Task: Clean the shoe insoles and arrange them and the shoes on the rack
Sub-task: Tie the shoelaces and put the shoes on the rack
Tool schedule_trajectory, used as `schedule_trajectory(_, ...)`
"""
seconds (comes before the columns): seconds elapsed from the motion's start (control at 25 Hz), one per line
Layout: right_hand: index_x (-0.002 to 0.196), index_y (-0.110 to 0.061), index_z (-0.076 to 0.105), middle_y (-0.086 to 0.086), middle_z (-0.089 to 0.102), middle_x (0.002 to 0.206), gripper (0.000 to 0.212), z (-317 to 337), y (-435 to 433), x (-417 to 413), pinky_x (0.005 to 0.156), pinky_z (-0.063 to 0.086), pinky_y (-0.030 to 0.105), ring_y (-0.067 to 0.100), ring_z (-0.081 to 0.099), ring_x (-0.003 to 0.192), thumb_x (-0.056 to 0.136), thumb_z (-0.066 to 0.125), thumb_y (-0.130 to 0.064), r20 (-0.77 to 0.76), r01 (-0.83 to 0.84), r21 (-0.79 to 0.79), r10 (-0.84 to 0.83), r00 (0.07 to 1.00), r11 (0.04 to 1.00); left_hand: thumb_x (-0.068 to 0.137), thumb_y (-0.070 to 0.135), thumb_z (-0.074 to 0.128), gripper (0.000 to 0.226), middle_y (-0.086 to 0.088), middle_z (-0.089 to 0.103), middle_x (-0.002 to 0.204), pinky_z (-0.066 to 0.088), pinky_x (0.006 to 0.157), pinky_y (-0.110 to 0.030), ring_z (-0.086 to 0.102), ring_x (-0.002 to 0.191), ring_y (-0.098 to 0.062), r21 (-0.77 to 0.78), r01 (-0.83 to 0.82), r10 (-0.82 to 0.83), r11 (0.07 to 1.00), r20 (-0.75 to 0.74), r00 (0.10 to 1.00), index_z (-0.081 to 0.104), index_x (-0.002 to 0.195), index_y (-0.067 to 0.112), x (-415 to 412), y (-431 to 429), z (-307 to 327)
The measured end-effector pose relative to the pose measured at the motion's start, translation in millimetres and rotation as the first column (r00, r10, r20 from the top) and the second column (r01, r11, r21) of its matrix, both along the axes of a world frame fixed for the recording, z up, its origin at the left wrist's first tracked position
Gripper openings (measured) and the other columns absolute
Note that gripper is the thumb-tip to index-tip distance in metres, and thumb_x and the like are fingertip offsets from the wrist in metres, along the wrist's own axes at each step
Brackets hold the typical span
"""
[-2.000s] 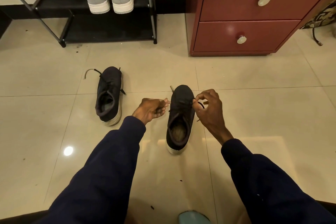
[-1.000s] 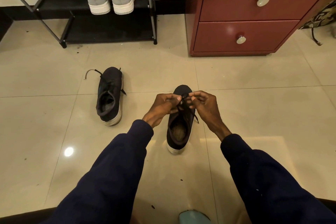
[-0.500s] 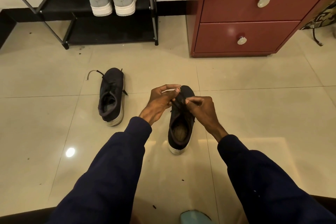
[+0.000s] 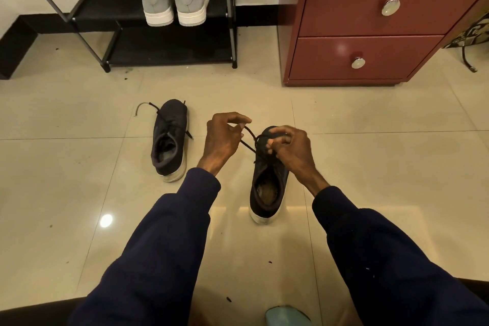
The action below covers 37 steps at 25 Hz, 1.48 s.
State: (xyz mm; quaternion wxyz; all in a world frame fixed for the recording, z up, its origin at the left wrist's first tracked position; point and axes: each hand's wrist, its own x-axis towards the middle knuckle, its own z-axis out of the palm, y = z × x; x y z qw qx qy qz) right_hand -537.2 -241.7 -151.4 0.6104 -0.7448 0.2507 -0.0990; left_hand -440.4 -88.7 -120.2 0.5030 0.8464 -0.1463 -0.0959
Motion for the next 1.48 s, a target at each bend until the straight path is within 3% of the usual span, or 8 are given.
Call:
schedule_trajectory(0.16,0.098,-0.006,0.072,0.011,0.074,0.082,0.012,2.0,-15.7,-10.2,0.064,0.061,0.032,0.023,0.075,0.071,0.092,0.064,0.0,0.078,0.14,0.073,-0.145,0.986,0.987,0.101,0.0,0.055,0.03,0.001,0.075,0.107,0.049,0.066,-0.016,0.07,0.078,-0.006,0.026,-0.158,0.159,0.987,-0.061,0.985,0.08,0.099,0.016,2.6,15.6,3.0)
schedule_trajectory(0.32,0.101,-0.01,0.075,0.004,0.074,0.089,0.034,-0.9,-29.0,-12.0,0.072,0.057,0.023,0.013,0.072,0.081,0.085,0.057,0.014,-0.013,0.031,-0.118,-0.033,0.999,0.993,0.1,0.0,0.059,0.028,-0.009,0.067,0.128,0.051,0.092,-0.028,0.065,0.115,-0.025,0.315,0.144,-0.097,0.938,-0.161,0.982,0.072,0.122,0.011,6.5,26.4,-1.4)
schedule_trajectory(0.52,0.09,-0.017,0.076,0.001,0.067,0.089,0.008,4.7,-40.5,-13.3,0.064,0.049,0.027,0.015,0.063,0.083,0.083,0.078,-0.02,-0.297,-0.301,-0.745,0.108,0.949,0.595,0.086,0.01,0.082,0.038,-0.013,0.063,0.121,0.052,0.093,-0.035,0.058,0.117,-0.029,0.797,0.344,-0.438,0.497,-0.112,0.892,0.069,0.121,0.007,-4.1,25.7,-8.9)
schedule_trajectory(0.64,0.079,-0.016,0.075,0.003,0.063,0.087,0.023,14.1,-46.9,-6.7,0.069,0.051,0.035,0.021,0.057,0.093,0.082,0.079,-0.039,-0.355,-0.348,-0.807,0.08,0.932,0.478,0.091,0.022,0.078,0.018,-0.012,0.069,0.104,0.053,0.076,-0.035,0.065,0.093,-0.025,0.763,0.419,-0.419,0.492,-0.215,0.882,0.075,0.102,0.008,-3.7,29.2,-11.7)
schedule_trajectory(0.88,0.071,0.007,0.066,0.006,0.063,0.061,0.054,11.9,-44.5,-3.3,0.074,0.052,0.025,0.011,0.062,0.061,0.082,0.077,-0.045,-0.199,-0.069,-0.076,0.052,0.979,0.995,0.106,0.052,0.044,0.048,0.007,0.053,0.118,0.029,0.103,-0.045,0.035,0.119,-0.017,0.6,0.501,-0.464,0.623,-0.232,0.855,0.076,0.08,0.026,-7.7,24.5,-9.5)
schedule_trajectory(1.08,0.087,0.002,0.064,0.023,0.07,0.094,0.032,0.3,-23.2,-0.9,0.095,0.055,0.045,0.033,0.07,0.093,0.095,0.066,-0.029,-0.048,0.092,0.709,-0.082,0.995,0.699,0.112,0.027,0.041,0.05,-0.008,0.075,0.112,0.05,0.101,-0.032,0.067,0.111,-0.014,-0.281,0.253,-0.33,0.926,-0.271,0.904,0.066,0.071,0.01,-22.5,1.8,-17.4)
schedule_trajectory(1.24,0.097,-0.003,0.062,0.013,0.068,0.086,0.023,-9.3,-16.8,-0.6,0.082,0.058,0.039,0.025,0.067,0.079,0.102,0.054,-0.024,-0.045,0.148,0.751,-0.174,0.984,0.644,0.113,0.027,0.034,0.045,-0.018,0.075,0.095,0.055,0.1,-0.053,0.073,0.098,-0.039,-0.536,-0.214,-0.181,0.817,-0.591,0.786,0.06,0.082,0.006,-26.9,-17.8,-37.9)
schedule_trajectory(1.48,0.103,-0.004,0.066,0.008,0.064,0.086,0.019,-19.1,-12.6,0.2,0.074,0.051,0.031,0.02,0.057,0.078,0.103,0.049,-0.012,-0.046,0.145,0.67,-0.155,0.987,0.728,0.113,0.02,0.037,0.037,-0.003,0.072,0.092,0.055,0.083,-0.036,0.064,0.081,-0.018,-0.465,-0.134,-0.168,0.875,-0.551,0.817,0.072,0.108,0.01,-37.6,-30.1,-61.7)
